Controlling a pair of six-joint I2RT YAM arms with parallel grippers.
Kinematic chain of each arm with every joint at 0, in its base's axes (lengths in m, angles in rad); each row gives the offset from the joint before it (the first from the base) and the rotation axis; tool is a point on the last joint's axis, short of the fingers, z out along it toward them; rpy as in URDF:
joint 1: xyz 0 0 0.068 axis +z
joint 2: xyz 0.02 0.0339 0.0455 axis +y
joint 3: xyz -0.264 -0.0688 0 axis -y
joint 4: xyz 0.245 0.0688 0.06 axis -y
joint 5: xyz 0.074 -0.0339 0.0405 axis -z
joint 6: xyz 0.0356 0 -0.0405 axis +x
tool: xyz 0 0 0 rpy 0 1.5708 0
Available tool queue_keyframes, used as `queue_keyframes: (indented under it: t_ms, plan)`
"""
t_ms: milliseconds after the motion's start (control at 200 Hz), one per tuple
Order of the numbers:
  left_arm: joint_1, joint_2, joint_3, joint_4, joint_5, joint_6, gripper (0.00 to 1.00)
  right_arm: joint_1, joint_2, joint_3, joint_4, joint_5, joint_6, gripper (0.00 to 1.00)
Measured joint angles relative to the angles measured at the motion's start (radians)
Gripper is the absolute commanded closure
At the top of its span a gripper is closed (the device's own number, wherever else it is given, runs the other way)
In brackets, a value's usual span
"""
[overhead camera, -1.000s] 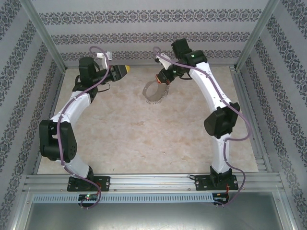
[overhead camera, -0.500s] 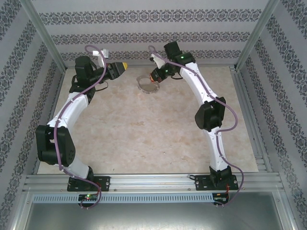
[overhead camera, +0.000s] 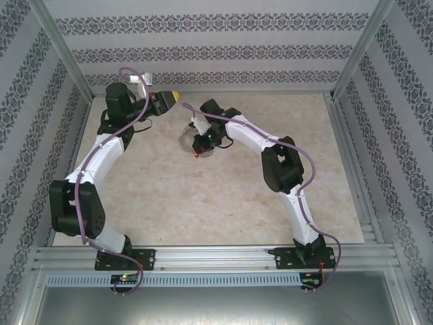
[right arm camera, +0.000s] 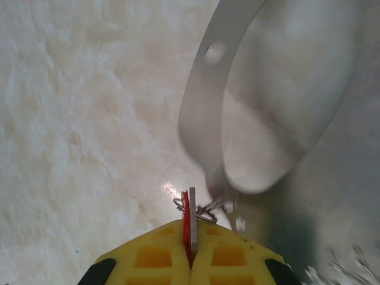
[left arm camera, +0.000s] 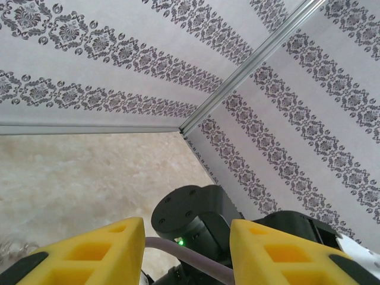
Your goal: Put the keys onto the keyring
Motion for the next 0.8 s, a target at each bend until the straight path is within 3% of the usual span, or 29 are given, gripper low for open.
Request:
queue_keyframes:
  t_ms: [445,799]
  plan:
    - [0.0,-0.02,-0.059,0.0,-0.026,-0.049,0.57,0.071,-0.051,-0.212,0.195,-0.001,0.285,1.0]
    - [0.0,-0.042,-0.075,0.004,-0.042,-0.066,0.57,0.105,-0.051,-0.233,0.213,0.059,0.367,1.0]
